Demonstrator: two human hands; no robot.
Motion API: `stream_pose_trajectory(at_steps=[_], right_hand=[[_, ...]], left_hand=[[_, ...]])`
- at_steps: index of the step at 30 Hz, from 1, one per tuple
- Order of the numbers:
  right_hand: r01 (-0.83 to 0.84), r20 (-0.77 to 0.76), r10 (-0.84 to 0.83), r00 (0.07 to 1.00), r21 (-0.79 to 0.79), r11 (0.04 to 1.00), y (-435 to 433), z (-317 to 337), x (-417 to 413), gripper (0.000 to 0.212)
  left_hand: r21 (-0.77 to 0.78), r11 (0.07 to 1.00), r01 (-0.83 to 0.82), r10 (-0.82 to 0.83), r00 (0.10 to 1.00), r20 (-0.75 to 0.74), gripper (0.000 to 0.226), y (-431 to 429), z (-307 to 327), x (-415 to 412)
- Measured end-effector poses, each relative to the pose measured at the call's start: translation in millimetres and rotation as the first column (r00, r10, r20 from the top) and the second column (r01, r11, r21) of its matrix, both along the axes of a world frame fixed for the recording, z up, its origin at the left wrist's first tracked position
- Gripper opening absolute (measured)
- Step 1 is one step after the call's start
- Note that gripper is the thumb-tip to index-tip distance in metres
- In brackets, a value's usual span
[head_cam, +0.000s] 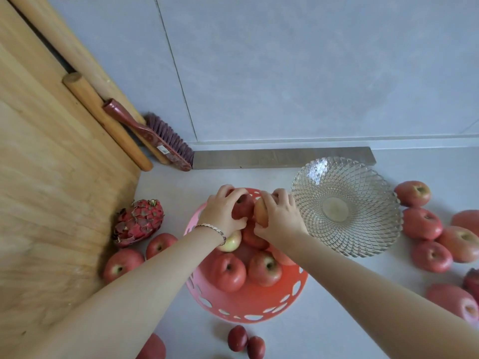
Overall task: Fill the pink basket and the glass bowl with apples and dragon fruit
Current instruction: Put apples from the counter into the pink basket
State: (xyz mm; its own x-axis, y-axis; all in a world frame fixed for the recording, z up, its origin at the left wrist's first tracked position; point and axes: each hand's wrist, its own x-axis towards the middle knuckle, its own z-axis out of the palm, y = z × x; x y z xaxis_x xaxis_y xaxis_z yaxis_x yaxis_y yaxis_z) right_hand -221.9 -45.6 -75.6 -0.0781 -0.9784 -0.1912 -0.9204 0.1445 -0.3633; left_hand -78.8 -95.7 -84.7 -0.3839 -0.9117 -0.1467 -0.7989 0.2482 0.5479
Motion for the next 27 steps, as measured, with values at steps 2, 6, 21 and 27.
stream_pose_trajectory(at_steps=[2,6,21,27], right_hand=[[-0.037,-0.067,0.037,0.997,-0.002,0.999,-0.8,-0.1,2.1,0.071],[-0.054,-0.151,0.054,0.987,0.005,0.999,-1.0,-0.2,3.7,0.063],[0.008,-0.227,-0.031,0.973,-0.102,0.995,71.0,-22.7,-21.6,0.100],[-0.040,-0.211,0.044,0.976,0.026,0.999,62.9,-9.8,-16.0,0.078]], left_hand=[[0.014,1.000,-0.022,0.024,0.995,-0.094,0.057,0.3,-2.8,2.2],[0.014,1.000,-0.023,0.024,0.996,-0.091,0.055,-0.4,-1.9,2.4],[-0.154,0.930,0.332,-0.282,0.918,0.278,0.056,35.5,10.4,-37.7],[-0.261,0.898,0.354,-0.240,0.892,0.384,0.051,34.0,8.1,-49.8]])
